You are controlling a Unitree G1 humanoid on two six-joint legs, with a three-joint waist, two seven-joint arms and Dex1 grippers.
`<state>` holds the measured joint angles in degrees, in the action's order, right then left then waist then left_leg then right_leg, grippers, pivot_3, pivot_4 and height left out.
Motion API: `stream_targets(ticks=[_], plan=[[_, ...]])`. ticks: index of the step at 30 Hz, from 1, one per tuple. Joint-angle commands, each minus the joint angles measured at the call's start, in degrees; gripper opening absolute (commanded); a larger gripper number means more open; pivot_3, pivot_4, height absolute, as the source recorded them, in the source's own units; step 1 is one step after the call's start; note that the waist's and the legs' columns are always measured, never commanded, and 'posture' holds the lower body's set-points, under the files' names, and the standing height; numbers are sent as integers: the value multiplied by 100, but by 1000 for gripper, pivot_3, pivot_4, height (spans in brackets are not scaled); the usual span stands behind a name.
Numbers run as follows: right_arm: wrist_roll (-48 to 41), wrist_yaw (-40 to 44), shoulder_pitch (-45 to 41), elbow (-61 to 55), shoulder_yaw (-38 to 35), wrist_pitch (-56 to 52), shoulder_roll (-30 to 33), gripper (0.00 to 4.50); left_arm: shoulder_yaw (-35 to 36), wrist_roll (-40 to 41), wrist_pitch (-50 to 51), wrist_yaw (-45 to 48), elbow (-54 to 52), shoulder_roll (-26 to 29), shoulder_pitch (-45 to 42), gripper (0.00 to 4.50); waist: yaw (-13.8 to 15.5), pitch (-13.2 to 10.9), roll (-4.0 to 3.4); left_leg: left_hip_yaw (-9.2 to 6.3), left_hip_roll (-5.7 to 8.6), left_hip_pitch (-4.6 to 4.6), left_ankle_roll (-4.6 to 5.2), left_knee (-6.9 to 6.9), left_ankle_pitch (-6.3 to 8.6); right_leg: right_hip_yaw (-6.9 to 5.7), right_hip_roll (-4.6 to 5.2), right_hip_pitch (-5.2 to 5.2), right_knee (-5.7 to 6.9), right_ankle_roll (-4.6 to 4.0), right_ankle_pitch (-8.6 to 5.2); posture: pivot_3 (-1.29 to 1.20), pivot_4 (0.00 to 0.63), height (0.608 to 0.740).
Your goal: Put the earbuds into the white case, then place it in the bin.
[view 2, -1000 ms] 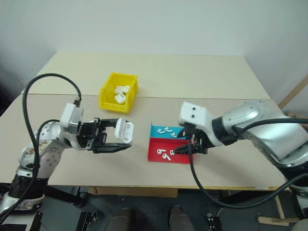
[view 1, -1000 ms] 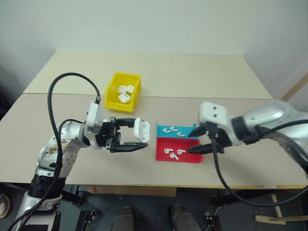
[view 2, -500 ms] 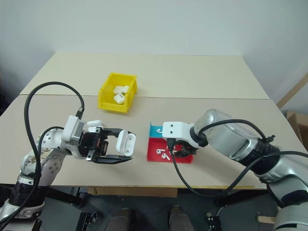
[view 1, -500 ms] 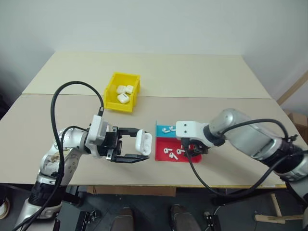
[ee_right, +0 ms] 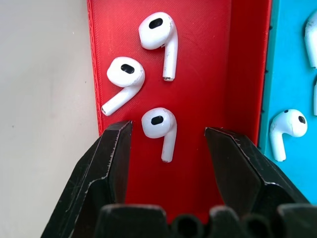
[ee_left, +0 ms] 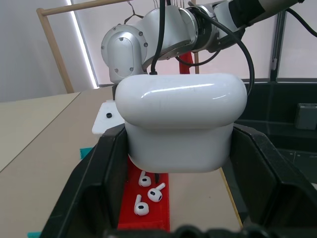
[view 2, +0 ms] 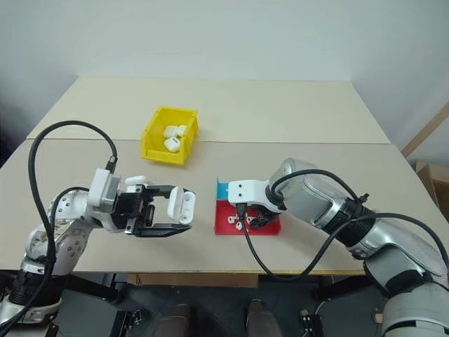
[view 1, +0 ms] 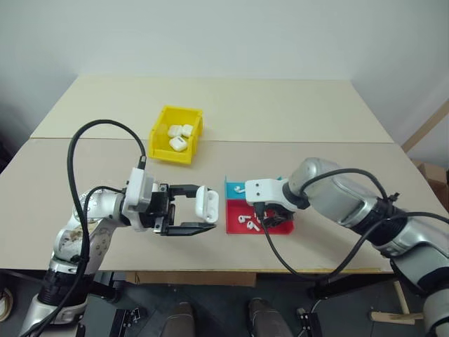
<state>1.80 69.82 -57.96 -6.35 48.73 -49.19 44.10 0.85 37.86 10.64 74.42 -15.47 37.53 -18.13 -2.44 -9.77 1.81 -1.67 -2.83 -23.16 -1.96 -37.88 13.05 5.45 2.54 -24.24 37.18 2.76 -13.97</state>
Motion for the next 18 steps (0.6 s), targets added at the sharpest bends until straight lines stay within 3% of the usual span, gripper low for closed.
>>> stream_targets(ticks=[1, 8, 11, 16, 18], plan=[[241, 197, -147, -12, -8, 134, -75, 2876, 134, -4, -23, -78, -280, 74, 28, 2783, -1, 0, 0, 0, 0, 0, 0, 0, 0, 0, 0, 0, 0, 0, 0, 0, 150, 740], [515, 413, 9, -36, -3, 211, -178, 2876, 157, 7, -27, -160, -448, 122, 212, 2783, 0, 0, -1, 0, 0, -1, 0, 0, 0, 0, 0, 0, -1, 0, 0, 0, 150, 740], [602, 482, 73, -31, -4, 243, -200, 2291, 171, -23, -73, -133, -419, 153, 237, 2783, 1, 0, -1, -1, 0, 0, 0, 0, 0, -2, 0, 1, 0, 0, 0, 0, 150, 740], [787, 484, 174, -43, -9, 202, -242, 643, 160, -56, -122, -134, -383, 146, 243, 2783, 0, 0, -1, -1, 0, 5, 0, 0, 0, -2, 0, 6, 0, 0, 0, 0, 150, 740], [753, 466, 201, -97, -134, 69, -265, 635, 161, -52, -127, -117, -379, 140, 252, 2783, 0, 0, -1, -1, 0, 7, 0, 0, 0, -2, 0, 8, 0, 0, 0, 0, 150, 740]])
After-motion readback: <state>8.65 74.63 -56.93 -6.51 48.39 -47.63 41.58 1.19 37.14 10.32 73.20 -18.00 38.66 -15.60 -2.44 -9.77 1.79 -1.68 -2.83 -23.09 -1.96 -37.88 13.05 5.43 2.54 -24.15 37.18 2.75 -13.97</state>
